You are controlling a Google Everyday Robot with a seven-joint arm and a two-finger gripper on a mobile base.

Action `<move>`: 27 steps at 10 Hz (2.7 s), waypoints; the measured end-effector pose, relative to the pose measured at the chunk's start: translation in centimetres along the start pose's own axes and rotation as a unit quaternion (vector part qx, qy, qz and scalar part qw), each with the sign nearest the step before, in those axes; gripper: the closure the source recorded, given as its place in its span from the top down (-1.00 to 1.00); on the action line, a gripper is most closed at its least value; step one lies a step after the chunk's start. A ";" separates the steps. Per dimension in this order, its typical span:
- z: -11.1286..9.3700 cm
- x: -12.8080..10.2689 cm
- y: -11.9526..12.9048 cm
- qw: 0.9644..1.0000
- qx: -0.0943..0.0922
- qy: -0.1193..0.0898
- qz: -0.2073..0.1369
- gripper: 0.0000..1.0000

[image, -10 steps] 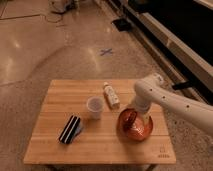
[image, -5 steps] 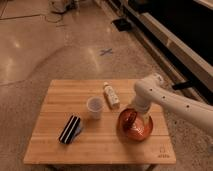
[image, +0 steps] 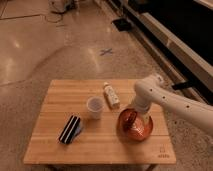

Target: Pick up the ceramic cup

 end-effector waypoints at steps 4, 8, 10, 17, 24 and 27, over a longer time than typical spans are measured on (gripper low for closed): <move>0.0 0.0 0.0 1.000 0.000 0.000 0.000 0.60; -3.1 -0.5 -2.3 1.000 0.019 0.006 -0.022 0.60; -6.2 -2.0 -4.5 0.998 0.034 0.011 -0.052 0.60; -8.1 -9.3 -8.9 0.988 0.032 0.010 -0.152 0.60; -0.5 -12.6 -11.6 0.984 -0.014 -0.007 -0.180 0.58; 0.2 -12.8 -12.8 0.983 -0.005 0.003 -0.183 0.07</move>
